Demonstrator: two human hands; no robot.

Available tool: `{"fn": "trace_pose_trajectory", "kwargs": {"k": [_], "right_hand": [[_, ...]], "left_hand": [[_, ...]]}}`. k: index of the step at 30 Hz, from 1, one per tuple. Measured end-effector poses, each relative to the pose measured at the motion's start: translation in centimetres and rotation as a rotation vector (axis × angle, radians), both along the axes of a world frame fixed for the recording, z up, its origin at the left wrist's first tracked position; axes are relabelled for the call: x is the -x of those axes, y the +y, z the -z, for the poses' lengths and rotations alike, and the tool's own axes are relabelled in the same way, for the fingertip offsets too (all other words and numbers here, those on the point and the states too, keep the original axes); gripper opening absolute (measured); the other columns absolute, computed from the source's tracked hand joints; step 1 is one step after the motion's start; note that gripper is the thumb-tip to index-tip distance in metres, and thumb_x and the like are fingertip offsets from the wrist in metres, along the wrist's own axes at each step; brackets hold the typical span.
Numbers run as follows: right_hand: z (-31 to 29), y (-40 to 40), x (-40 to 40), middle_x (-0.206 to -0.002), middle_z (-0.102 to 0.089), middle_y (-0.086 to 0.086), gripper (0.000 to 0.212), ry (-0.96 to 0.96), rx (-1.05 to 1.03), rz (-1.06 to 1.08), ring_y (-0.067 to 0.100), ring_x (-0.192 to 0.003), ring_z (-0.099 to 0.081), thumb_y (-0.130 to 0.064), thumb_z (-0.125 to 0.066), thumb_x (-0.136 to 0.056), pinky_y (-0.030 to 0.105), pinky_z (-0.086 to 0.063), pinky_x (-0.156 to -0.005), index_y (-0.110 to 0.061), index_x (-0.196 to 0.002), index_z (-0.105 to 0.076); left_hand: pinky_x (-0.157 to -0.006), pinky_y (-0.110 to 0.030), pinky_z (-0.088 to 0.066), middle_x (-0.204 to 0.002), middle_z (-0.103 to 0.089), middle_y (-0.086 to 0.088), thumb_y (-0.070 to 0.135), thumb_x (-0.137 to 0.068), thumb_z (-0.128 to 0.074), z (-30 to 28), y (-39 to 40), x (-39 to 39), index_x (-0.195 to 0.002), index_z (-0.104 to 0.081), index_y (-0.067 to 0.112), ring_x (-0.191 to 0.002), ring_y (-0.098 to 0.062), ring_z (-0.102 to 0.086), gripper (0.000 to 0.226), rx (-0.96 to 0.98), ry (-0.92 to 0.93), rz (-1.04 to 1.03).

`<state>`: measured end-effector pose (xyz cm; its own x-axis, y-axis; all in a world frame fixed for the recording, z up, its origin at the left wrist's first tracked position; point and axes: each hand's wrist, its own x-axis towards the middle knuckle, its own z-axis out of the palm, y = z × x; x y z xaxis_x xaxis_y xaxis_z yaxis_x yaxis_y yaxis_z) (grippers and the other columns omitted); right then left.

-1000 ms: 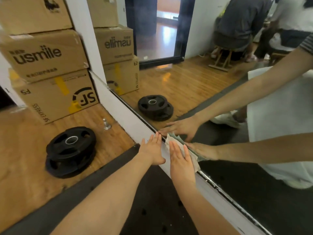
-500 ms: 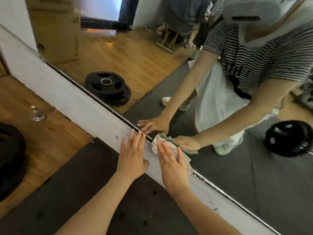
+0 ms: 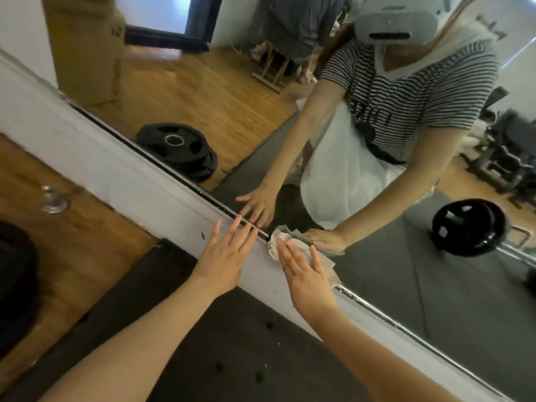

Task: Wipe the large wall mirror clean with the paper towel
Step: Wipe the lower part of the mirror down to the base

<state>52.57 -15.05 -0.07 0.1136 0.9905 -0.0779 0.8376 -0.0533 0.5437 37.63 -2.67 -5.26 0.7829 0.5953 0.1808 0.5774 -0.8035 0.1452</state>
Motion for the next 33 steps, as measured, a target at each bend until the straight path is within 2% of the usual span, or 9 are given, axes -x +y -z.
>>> {"fn": "trace_pose_trajectory", "kwargs": {"k": [2,6,11,14,16,19,22,27,33], "right_hand": [[0.6,0.0,-0.1,-0.15,-0.025,0.007,0.094,0.032,-0.097,0.006,0.023,-0.14,-0.022,-0.013,-0.089,-0.05,0.042,0.013,-0.117,-0.008,-0.136,-0.053],[0.3,0.1,-0.7,-0.143,-0.037,0.007,0.103,0.021,-0.081,-0.08,0.022,-0.132,-0.035,-0.011,-0.093,-0.029,0.04,0.004,-0.118,-0.007,-0.127,-0.061],[0.1,0.3,-2.0,-0.142,-0.043,0.004,0.106,-0.027,-0.066,-0.143,0.018,-0.131,-0.038,-0.016,-0.097,-0.032,0.036,0.008,-0.12,-0.012,-0.129,-0.055],[-1.1,0.5,-2.1,-0.136,-0.057,0.001,0.087,-0.054,-0.125,-0.236,0.015,-0.136,-0.034,-0.017,-0.095,-0.043,0.036,0.009,-0.12,-0.016,-0.124,-0.064],[-2.8,1.1,-2.1,-0.137,-0.057,0.001,0.067,-0.036,-0.215,-0.332,0.014,-0.147,-0.014,-0.012,-0.083,-0.063,0.037,0.008,-0.12,-0.017,-0.127,-0.064],[-6.3,3.3,-2.0,-0.145,-0.046,0.002,0.052,-0.087,-0.412,-0.517,0.018,-0.149,0.004,-0.01,-0.045,-0.087,0.039,0.004,-0.121,-0.015,-0.139,-0.048],[-11.4,5.5,-0.9,-0.147,-0.041,0.001,0.049,-0.096,-0.674,-0.587,0.023,-0.147,-0.017,-0.001,-0.032,-0.092,0.039,-0.004,-0.119,-0.013,-0.139,-0.04],[-19.5,8.0,-0.7,-0.135,-0.057,0.013,0.044,-0.139,-0.946,-0.605,0.029,-0.129,-0.041,-0.002,-0.022,-0.102,0.042,-0.015,-0.115,-0.007,-0.13,-0.055],[-21.0,9.5,-1.7,-0.146,-0.047,0.012,0.049,-0.185,-1.033,-0.444,0.03,-0.137,-0.036,0.0,-0.045,-0.093,0.044,-0.009,-0.117,-0.012,-0.14,-0.046]], "left_hand": [[-0.108,-0.052,0.021,-0.146,0.032,-0.009,0.026,-0.097,-0.048,-0.4,0.1,0.1,-0.139,0.028,0.016,-0.137,-0.028,0.031,0.087,0.041,0.084,0.007],[-0.107,-0.054,0.02,-0.142,0.037,-0.008,0.034,-0.097,-0.048,-0.7,-0.4,-0.4,-0.136,0.033,0.017,-0.134,-0.029,0.036,0.091,0.105,0.1,-0.017],[-0.106,-0.05,0.021,-0.146,0.037,-0.012,0.027,-0.097,-0.049,0.1,0.2,-0.1,-0.138,0.034,0.013,-0.135,-0.032,0.034,0.094,0.007,0.107,0.033],[-0.118,-0.049,-0.001,-0.158,-0.01,-0.022,0.024,-0.071,-0.078,0.6,1.0,1.0,-0.147,-0.006,0.0,-0.144,-0.035,-0.009,0.107,-0.122,-0.056,0.029],[-0.117,-0.049,-0.013,-0.15,-0.034,-0.026,0.023,-0.052,-0.089,0.8,1.7,1.6,-0.142,-0.03,-0.004,-0.139,-0.036,-0.031,0.111,-0.101,-0.132,-0.071],[-0.107,-0.055,-0.026,-0.149,-0.034,-0.028,0.024,-0.047,-0.091,0.6,2.4,1.8,-0.14,-0.038,-0.008,-0.136,-0.039,-0.034,0.111,-0.034,-0.174,-0.174],[-0.106,-0.056,-0.026,-0.152,-0.029,-0.027,0.026,-0.059,-0.086,0.1,2.6,0.9,-0.143,-0.034,-0.006,-0.14,-0.038,-0.027,0.105,0.009,-0.24,-0.188],[-0.116,-0.045,-0.009,-0.158,0.0,-0.02,0.031,-0.084,-0.068,-0.9,2.6,-0.7,-0.148,-0.005,0.002,-0.145,-0.031,-0.002,0.095,0.098,-0.325,-0.222],[-0.108,-0.051,-0.032,-0.153,-0.026,-0.028,0.031,-0.066,-0.084,-0.1,3.0,-1.4,-0.146,-0.029,-0.005,-0.14,-0.039,-0.03,0.104,0.117,-0.358,-0.224]]}}
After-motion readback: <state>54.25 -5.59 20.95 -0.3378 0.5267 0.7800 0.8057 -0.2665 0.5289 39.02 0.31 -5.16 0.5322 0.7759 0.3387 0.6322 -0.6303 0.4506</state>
